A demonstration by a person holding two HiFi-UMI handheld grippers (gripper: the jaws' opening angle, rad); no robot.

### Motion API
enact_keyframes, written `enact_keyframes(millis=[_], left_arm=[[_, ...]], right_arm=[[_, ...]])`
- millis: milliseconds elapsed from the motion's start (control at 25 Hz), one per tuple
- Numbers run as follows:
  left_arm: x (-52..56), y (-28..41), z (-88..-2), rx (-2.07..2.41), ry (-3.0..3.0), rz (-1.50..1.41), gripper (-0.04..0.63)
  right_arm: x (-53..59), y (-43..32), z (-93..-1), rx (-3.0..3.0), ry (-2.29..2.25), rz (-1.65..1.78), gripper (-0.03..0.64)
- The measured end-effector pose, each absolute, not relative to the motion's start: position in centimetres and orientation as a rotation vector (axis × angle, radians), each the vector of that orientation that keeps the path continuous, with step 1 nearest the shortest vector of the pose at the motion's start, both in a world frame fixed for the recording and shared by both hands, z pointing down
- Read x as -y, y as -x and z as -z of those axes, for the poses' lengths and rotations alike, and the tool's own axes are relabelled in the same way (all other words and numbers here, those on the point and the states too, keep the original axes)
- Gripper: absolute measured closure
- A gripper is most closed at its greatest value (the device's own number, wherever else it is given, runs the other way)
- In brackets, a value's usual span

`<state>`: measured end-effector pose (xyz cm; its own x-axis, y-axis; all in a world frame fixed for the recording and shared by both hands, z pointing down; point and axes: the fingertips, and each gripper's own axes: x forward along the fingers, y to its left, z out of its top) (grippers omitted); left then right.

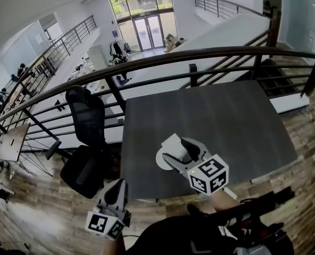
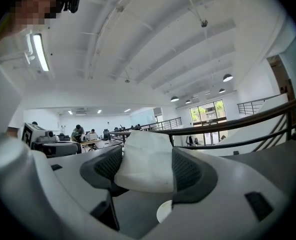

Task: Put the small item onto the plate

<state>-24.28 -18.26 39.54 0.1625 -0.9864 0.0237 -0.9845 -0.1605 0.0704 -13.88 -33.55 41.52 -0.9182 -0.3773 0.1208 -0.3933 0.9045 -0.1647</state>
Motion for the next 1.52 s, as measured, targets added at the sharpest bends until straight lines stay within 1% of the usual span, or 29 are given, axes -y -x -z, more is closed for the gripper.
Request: enact_keyframes(millis=[120,760,1040,1520], left_arm=[[18.8,25.0,-40.8,2.024,-2.276,-0.028,0.591],[21.9,26.5,-41.3,2.162,-2.086,-0.026,0.591],[22.2,26.7,-41.1,2.214,-2.025,-0.059,0.591],[21.3,25.4,-40.8,2.302,-1.892,-0.085,0.591]], right_arm=[[35.1,14.9,-42.7,2.969,-0.568,-0.310,0.298],[41.2,19.1,-49.7,2.855,-0.402,-0.308,0.298],[42.5,20.9,-54.3,2.787,-0.348,-0.339,0.298],[44.2,20.6,-62.1,2.627,-0.296,-0.317,0.298]])
